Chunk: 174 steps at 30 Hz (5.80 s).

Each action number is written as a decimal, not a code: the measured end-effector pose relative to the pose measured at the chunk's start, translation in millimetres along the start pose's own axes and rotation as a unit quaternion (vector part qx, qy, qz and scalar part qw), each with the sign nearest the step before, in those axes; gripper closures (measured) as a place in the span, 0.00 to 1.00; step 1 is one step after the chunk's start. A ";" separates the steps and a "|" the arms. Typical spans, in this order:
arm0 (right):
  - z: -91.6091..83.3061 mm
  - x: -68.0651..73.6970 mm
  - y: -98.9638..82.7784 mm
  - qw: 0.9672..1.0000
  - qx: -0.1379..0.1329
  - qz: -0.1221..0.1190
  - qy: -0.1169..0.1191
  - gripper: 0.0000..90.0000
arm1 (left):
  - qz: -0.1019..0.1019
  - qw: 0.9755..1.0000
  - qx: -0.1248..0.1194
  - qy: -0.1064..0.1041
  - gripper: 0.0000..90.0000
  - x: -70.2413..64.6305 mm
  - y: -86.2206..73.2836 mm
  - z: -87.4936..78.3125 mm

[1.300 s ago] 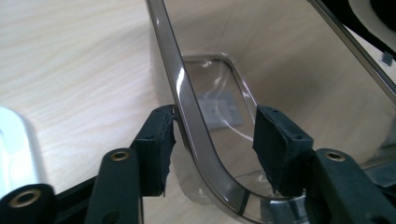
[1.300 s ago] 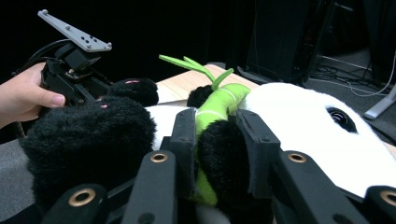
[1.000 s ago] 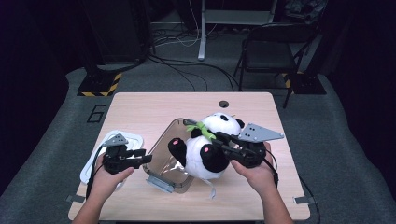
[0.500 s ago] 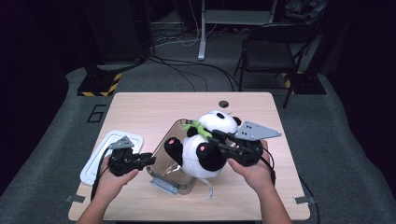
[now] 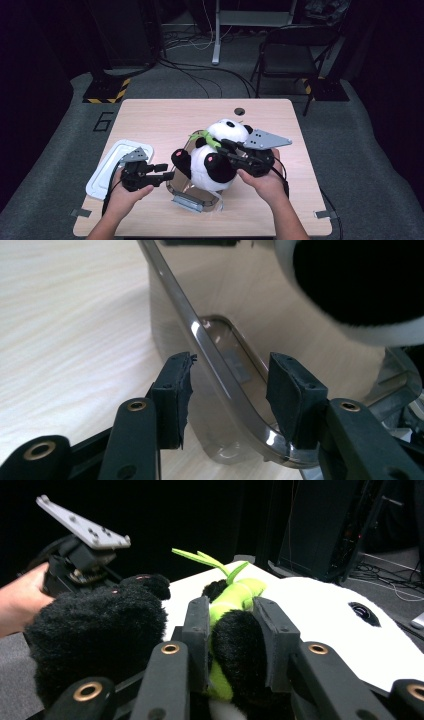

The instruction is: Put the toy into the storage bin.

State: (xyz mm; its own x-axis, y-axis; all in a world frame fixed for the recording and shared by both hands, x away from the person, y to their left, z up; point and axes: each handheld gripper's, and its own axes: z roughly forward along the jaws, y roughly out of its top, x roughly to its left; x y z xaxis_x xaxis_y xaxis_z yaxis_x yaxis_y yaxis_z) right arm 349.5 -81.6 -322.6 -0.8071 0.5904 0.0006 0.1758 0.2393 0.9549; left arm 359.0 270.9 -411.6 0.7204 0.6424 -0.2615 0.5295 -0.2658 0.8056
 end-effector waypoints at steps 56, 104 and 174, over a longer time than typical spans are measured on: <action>52.8 5.3 -47.4 0.998 0.028 0.013 0.046 0.76 | -0.032 0.998 -0.022 0.050 0.58 22.5 -9.4 -24.6; 55.0 -3.4 -76.7 0.997 0.054 0.036 0.040 0.71 | -0.023 0.999 -0.036 0.002 0.52 4.1 6.6 -9.5; 23.0 22.1 -91.9 0.993 0.100 0.022 0.061 0.66 | 0.009 0.999 0.032 -0.009 0.48 -6.6 -5.2 17.0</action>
State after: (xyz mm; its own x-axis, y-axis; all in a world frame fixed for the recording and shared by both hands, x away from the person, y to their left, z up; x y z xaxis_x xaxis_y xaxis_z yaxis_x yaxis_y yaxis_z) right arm 328.4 -72.8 -417.2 -0.8560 0.5094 0.0887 0.3109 0.3699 0.8755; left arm 359.1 255.8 -423.1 0.7384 0.6235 -0.2570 0.5431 -0.3239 0.7747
